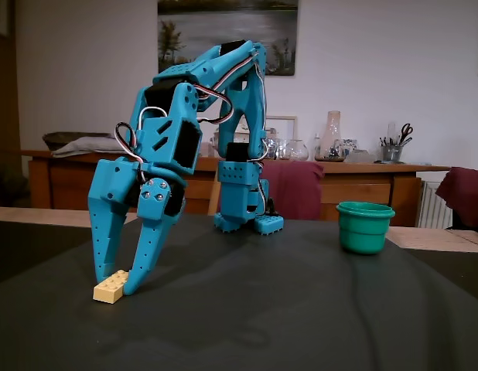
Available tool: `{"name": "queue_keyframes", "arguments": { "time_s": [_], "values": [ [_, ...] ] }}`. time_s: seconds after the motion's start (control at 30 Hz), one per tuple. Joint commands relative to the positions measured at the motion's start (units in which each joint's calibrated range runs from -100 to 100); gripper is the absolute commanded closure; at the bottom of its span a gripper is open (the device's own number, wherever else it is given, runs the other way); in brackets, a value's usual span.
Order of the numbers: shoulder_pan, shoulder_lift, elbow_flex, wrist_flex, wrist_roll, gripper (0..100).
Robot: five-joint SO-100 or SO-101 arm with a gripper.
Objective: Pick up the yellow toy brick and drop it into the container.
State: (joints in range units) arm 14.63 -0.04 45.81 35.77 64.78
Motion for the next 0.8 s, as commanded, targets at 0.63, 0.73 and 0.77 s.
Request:
{"name": "queue_keyframes", "arguments": {
  "time_s": [0.63,0.73,0.77],
  "values": [
    [-37.33,-16.48,-47.34,64.23,-23.38,100],
    [-46.0,-17.33,-48.07,64.23,-27.51,100],
    [-48.16,-17.58,-48.07,64.23,-28.61,100]
  ]
}}
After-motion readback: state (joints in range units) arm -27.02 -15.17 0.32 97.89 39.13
